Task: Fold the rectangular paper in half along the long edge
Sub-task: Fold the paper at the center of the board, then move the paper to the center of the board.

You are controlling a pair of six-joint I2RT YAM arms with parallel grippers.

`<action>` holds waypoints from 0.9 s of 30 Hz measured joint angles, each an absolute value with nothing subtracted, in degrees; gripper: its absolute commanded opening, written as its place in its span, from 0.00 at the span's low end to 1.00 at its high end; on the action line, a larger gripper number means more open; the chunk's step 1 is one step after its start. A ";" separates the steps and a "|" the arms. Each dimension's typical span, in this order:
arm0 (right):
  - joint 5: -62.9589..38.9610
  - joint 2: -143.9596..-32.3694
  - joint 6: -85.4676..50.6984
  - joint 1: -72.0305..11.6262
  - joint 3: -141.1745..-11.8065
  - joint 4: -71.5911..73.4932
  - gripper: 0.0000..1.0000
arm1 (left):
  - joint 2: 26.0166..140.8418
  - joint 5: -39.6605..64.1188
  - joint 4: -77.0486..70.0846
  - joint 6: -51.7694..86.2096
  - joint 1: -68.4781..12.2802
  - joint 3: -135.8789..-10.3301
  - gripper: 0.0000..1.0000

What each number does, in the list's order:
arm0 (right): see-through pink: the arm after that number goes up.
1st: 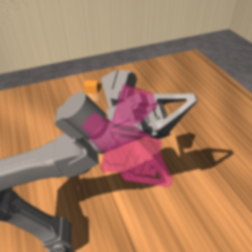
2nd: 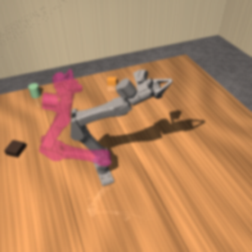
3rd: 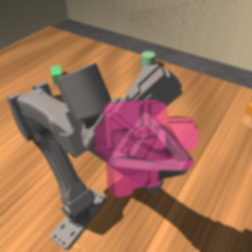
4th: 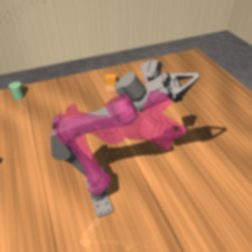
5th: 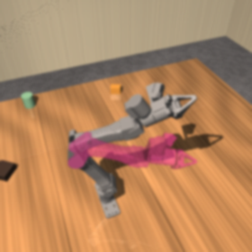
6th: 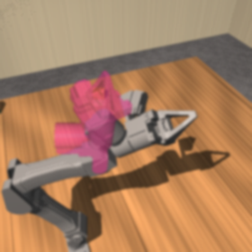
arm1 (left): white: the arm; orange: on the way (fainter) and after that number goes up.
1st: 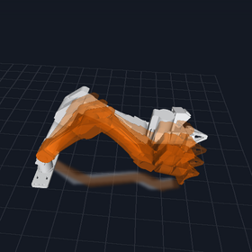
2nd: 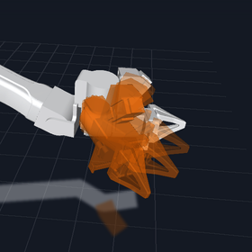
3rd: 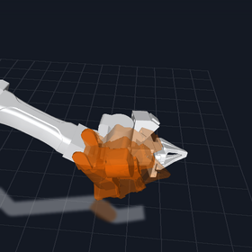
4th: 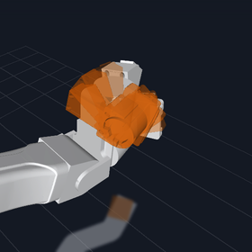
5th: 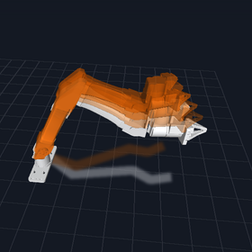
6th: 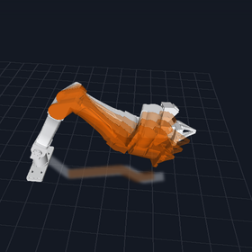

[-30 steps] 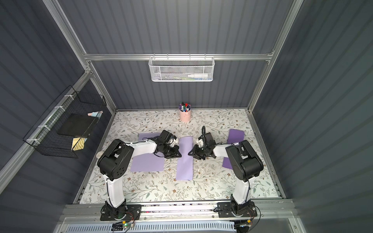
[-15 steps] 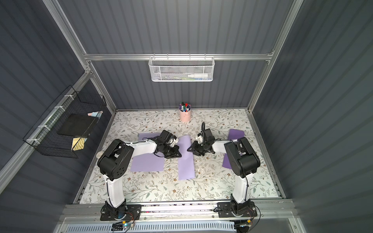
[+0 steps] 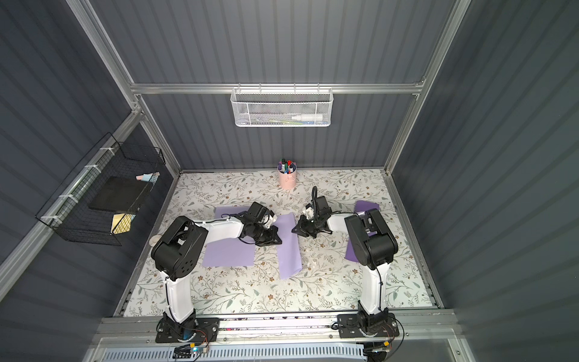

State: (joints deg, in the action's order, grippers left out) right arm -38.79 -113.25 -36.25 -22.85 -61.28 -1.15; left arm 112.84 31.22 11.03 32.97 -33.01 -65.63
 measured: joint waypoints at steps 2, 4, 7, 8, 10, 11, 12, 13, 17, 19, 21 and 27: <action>-38.96 -114.06 -35.68 -22.74 -63.07 -1.83 0.33 | 112.84 31.22 11.05 32.95 -33.01 -65.63 0.00; -39.18 -115.22 -35.40 -22.70 -64.82 -1.93 0.33 | 112.84 31.22 11.05 32.95 -33.01 -65.63 0.00; -39.83 -117.47 -35.27 -22.59 -67.26 -2.00 0.31 | 112.84 31.22 11.05 32.95 -33.01 -65.65 0.00; -40.07 -118.02 -35.16 -22.57 -67.96 -1.98 0.27 | 112.84 31.22 11.05 32.95 -33.01 -65.65 0.00; -40.21 -119.02 -34.68 -22.50 -69.06 -1.98 0.15 | 112.84 31.22 11.07 32.93 -33.01 -65.67 0.00; -40.45 -119.63 -34.59 -22.48 -69.56 -1.96 0.08 | 112.84 31.22 11.09 32.93 -33.01 -65.69 0.00; -40.47 -120.07 -34.57 -22.48 -69.78 -1.96 0.04 | 112.84 31.22 11.09 32.93 -33.01 -65.69 0.00; -40.56 -120.46 -34.54 -22.46 -69.91 -1.96 0.00 | 112.84 31.22 11.14 32.93 -33.01 -65.69 0.00; -41.10 -120.79 -34.68 -22.26 -70.13 -1.98 0.00 | 112.84 31.20 11.33 32.73 -33.01 -65.78 0.00; -41.10 -120.79 -34.65 -22.24 -70.13 -1.98 0.00 | 112.88 31.20 11.49 32.71 -33.01 -65.80 0.00; -41.10 -120.79 -34.65 -22.20 -70.13 -2.00 0.00 | 112.90 31.20 11.53 32.69 -33.01 -65.84 0.00; -42.33 -120.77 -34.94 -21.65 -70.57 -2.13 0.25 | 112.90 31.20 11.53 32.49 -33.01 -65.84 0.00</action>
State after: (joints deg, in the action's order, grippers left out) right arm -42.33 -120.77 -34.94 -21.65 -70.57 -2.13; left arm 112.90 31.20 11.53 32.49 -33.01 -65.84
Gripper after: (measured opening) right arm 0.210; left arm 0.053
